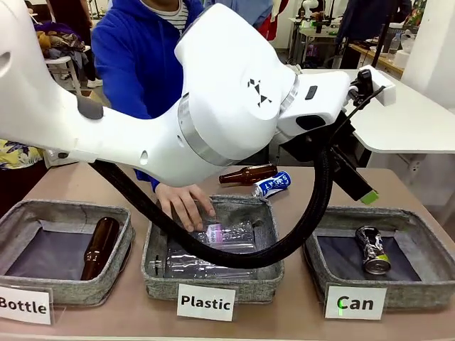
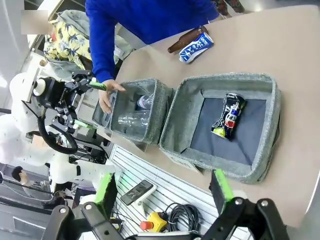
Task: Sort the can waste into the basket.
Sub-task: Pick up the can waste from the table and place it in the right Fabric basket.
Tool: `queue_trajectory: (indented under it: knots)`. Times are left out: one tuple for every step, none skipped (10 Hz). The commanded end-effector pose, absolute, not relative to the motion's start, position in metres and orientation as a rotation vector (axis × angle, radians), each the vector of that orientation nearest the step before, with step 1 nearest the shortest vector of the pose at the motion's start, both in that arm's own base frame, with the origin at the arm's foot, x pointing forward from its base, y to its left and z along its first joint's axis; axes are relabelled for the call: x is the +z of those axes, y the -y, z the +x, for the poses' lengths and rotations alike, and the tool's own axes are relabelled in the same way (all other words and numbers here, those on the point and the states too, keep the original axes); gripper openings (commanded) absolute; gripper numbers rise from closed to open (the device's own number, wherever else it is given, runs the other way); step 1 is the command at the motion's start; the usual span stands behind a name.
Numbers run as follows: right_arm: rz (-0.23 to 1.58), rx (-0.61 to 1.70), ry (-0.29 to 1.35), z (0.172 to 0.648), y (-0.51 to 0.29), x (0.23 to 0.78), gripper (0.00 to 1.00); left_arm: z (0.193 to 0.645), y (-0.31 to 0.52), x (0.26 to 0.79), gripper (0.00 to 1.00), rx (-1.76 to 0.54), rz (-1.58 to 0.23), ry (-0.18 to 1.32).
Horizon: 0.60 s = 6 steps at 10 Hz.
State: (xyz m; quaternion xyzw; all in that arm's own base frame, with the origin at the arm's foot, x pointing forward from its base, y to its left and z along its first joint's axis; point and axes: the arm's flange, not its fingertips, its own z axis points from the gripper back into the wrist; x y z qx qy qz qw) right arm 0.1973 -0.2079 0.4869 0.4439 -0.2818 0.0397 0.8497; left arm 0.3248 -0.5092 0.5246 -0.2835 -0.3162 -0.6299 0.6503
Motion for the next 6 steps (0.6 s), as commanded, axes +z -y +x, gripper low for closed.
queue_trajectory:
  knots:
    - [0.942,0.088,0.594,0.195,0.196,0.481,1.00,0.324,0.492,0.530,1.00,-1.430,-0.677,0.745]
    - [0.945,0.084,0.583,0.199,0.192,0.484,1.00,0.325,0.476,0.536,1.00,-1.399,-0.674,0.758]
    - [0.945,0.070,0.573,0.206,0.186,0.488,1.00,0.326,0.451,0.546,1.00,-1.358,-0.687,0.770]
    - [0.947,0.049,0.562,0.220,0.170,0.494,1.00,0.331,0.409,0.563,1.00,-1.219,-0.677,0.814]
    - [0.965,0.054,0.542,0.239,0.144,0.495,1.00,0.338,0.365,0.578,1.00,-1.089,-0.705,0.766]
    - [0.993,0.049,0.498,0.259,0.117,0.495,1.00,0.346,0.325,0.586,1.00,-0.938,-0.692,0.742]
